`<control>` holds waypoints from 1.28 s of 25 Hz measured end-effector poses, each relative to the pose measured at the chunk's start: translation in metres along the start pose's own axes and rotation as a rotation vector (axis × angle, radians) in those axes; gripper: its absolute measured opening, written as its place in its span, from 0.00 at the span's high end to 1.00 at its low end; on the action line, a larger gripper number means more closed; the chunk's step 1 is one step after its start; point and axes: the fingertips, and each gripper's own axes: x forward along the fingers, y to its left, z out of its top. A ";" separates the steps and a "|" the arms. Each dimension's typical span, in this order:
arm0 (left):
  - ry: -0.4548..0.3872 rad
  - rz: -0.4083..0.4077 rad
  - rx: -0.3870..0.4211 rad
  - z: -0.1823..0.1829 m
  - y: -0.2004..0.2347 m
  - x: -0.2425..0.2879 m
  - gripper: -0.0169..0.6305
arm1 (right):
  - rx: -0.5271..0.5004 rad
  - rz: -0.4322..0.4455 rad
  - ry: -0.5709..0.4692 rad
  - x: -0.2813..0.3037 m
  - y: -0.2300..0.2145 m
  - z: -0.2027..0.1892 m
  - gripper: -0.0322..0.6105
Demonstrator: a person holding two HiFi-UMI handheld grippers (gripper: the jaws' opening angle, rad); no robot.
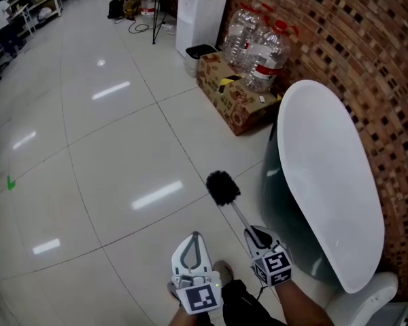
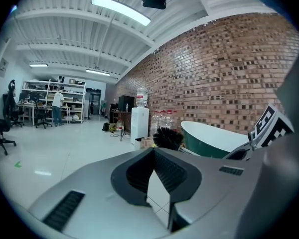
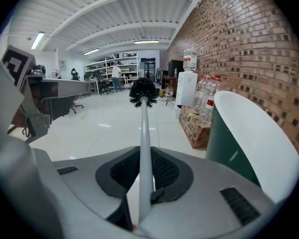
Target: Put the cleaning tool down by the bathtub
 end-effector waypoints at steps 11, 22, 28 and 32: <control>0.091 -0.009 -0.031 -0.059 -0.080 0.040 0.97 | 0.011 -0.006 0.139 0.020 -0.092 -0.099 0.84; 0.122 -0.060 0.014 -0.212 -0.139 0.058 0.97 | 0.037 -0.074 0.223 0.061 -0.137 -0.253 0.84; 0.201 -0.037 -0.007 -0.301 -0.153 0.072 0.97 | 0.057 -0.072 0.308 0.122 -0.156 -0.352 0.84; 0.234 -0.069 0.004 -0.348 -0.178 0.088 0.97 | 0.083 -0.100 0.370 0.150 -0.184 -0.410 0.84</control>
